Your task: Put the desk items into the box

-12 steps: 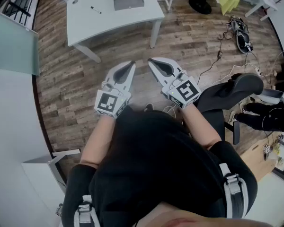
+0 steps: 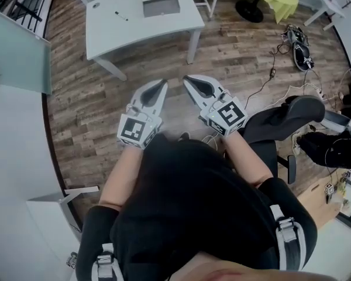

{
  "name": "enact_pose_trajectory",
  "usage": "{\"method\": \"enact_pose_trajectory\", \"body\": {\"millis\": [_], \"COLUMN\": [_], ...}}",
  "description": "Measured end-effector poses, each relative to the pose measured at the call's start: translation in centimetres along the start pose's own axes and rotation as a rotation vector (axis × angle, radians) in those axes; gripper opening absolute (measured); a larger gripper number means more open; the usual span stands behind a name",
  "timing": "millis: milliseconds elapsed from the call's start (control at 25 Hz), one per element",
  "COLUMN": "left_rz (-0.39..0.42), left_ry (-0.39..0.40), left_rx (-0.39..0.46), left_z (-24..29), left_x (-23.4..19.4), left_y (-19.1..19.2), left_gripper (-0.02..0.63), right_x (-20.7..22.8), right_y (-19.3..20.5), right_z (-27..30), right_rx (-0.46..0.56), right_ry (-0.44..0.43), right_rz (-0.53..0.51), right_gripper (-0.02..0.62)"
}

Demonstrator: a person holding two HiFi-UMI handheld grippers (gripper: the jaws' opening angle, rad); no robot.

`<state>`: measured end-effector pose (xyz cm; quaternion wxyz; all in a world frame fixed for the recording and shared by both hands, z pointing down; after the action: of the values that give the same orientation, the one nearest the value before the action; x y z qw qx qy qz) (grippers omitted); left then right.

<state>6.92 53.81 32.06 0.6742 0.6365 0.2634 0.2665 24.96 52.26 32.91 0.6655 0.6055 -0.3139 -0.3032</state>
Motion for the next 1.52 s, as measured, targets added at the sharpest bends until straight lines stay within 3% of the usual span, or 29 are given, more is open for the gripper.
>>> {"method": "enact_pose_trajectory", "body": {"millis": [480,1520], "left_rz": [-0.017,-0.072], "left_ry": [0.023,0.104], "left_rx": [-0.014,0.011], "left_z": [1.4,6.7], "left_x": [-4.6,-25.8], "left_y": [0.9,1.5], "left_gripper": [0.013,0.014], "right_x": [0.9,7.0], "right_y": [0.5,-1.3], "right_z": [4.5,24.5], "right_rx": [-0.022,-0.097], "right_ry": [0.011,0.099], "right_rz": [-0.018,-0.022], "right_gripper": [0.017,0.017]}}
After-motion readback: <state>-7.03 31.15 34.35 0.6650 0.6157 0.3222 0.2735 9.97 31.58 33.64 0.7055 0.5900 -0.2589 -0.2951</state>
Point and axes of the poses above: the fingertips, and each gripper's own axes: z forward along the fingers, x to its right, y out of its underside, the point moved 9 cm from there along -z, backward along the fingers
